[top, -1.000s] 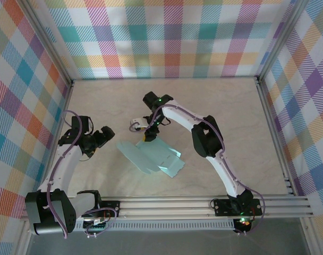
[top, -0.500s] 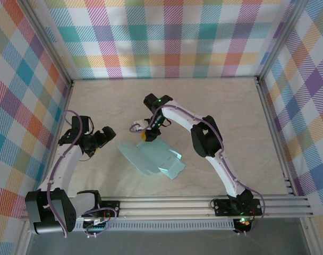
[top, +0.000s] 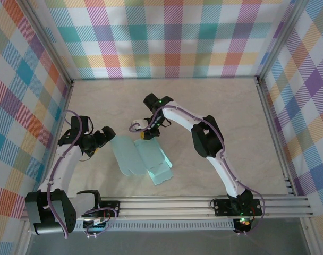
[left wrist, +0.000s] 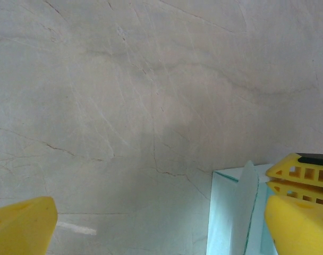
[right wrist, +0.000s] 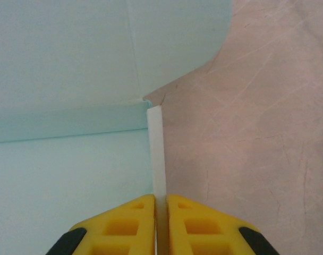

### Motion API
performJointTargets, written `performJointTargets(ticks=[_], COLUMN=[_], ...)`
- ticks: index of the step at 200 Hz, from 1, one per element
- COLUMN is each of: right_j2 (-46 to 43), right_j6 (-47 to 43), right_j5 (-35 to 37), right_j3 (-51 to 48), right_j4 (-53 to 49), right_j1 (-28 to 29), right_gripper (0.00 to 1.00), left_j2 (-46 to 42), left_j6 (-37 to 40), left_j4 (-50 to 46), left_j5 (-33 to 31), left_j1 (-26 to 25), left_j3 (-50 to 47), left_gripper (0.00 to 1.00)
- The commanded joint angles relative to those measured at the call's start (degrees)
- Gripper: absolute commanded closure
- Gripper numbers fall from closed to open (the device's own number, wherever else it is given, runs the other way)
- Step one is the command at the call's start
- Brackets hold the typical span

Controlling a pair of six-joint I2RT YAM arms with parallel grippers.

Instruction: Fold the paper box

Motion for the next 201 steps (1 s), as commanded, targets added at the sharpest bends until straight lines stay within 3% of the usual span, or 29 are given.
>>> performJointTargets(ticks=[1, 98, 160, 170, 201], right_j2=[-4.5, -16.2, -25.1, -26.4, -32.1], right_j6=[4.9, 20.1, 42.5, 46.6, 55.4], right_j5=[0.2, 4.6, 23.2, 26.9, 32.5], right_j3=[-4.3, -25.8, -41.6, -43.1, -49.4], right_j4=[8.1, 29.9, 47.5, 47.2, 46.7], right_j1=[-1.3, -10.9, -15.8, -16.3, -16.6], right_gripper=[0.89, 0.91, 0.91, 0.96, 0.95], left_j2=[-1.9, -0.9, 1.8, 1.8, 1.9], left_j6=[0.9, -0.4, -0.4, -0.2, -0.2], left_j4=[-0.2, 2.4, 5.7, 5.8, 6.9], left_j5=[-0.7, -0.5, 1.5, 1.2, 1.1], left_j1=[1.0, 1.0, 0.1, -0.3, -0.9], left_j3=[-0.4, -1.0, -0.9, -0.9, -1.5], left_gripper=[0.0, 0.0, 0.0, 0.0, 0.0])
